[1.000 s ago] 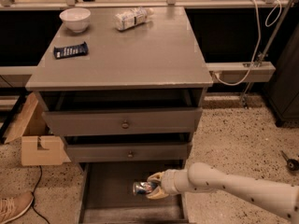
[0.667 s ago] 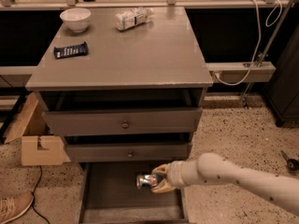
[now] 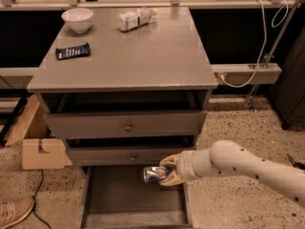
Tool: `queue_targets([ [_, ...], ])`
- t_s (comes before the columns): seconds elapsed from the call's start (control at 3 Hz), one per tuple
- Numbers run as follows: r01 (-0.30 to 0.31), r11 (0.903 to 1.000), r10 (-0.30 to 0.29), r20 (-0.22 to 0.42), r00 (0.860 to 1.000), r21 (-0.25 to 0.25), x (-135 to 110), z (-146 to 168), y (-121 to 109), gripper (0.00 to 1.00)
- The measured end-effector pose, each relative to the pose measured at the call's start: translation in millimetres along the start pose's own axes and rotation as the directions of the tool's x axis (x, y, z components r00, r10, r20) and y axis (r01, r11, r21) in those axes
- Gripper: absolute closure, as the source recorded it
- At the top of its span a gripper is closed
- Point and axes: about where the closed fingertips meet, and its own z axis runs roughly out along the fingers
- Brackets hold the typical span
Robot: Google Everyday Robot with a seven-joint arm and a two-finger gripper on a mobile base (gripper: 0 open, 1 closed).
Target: Pick redbull can from bottom drawer and place on counter
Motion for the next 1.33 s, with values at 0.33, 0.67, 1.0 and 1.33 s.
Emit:
queue_targets([
  [0.33, 0.04, 0.9982, -0.04, 0.006, 0.999, 0.045, -32.1, -41.0, -1.3, 1.0],
  [0.67, 0.092, 0.9875, -0.085, -0.055, 0.995, 0.128, -77.0, -115.5, -11.8, 1.0],
  [1.0, 0.145, 0.9713, -0.128, -0.099, 0.987, 0.189, -112.3, -181.9, -35.3, 1.0],
  [1.33, 0.216, 0.9409, -0.187, -0.13, 0.974, 0.261, -142.2, -244.5, -76.0, 1.0],
])
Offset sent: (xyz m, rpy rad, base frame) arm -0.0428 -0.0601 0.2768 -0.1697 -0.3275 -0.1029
